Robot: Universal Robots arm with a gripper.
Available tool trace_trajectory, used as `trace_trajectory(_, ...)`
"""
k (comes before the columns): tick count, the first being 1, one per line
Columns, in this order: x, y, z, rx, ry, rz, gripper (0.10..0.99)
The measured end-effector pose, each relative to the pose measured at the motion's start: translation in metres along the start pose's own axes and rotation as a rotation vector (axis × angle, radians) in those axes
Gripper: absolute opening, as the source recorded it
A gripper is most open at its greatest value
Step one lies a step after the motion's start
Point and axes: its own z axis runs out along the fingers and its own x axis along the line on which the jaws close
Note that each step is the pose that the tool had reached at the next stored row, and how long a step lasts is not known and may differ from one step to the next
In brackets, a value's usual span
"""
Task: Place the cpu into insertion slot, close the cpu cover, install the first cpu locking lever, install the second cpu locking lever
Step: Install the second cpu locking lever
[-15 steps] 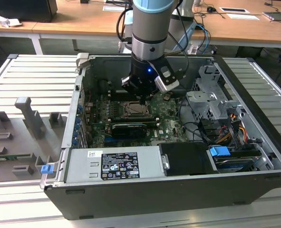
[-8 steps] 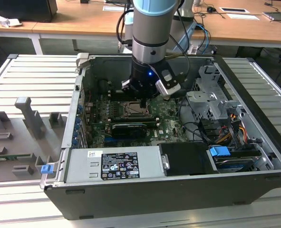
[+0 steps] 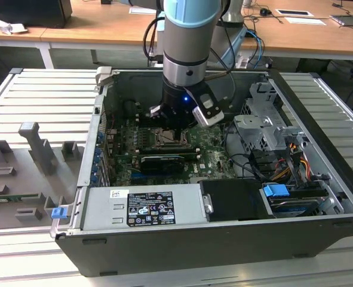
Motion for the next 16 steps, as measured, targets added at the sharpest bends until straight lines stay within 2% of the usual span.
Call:
trace_trajectory(11, 0.0021, -0.0021, 0.0016, -0.002, -0.0001, 0.000, 0.106)
trace_trajectory(14, 0.0075, -0.0046, 0.0033, -0.005, -0.0005, 0.000, 0.106)
trace_trajectory(16, 0.0161, -0.0045, 0.0041, -0.006, -0.0004, 0.000, 0.106)
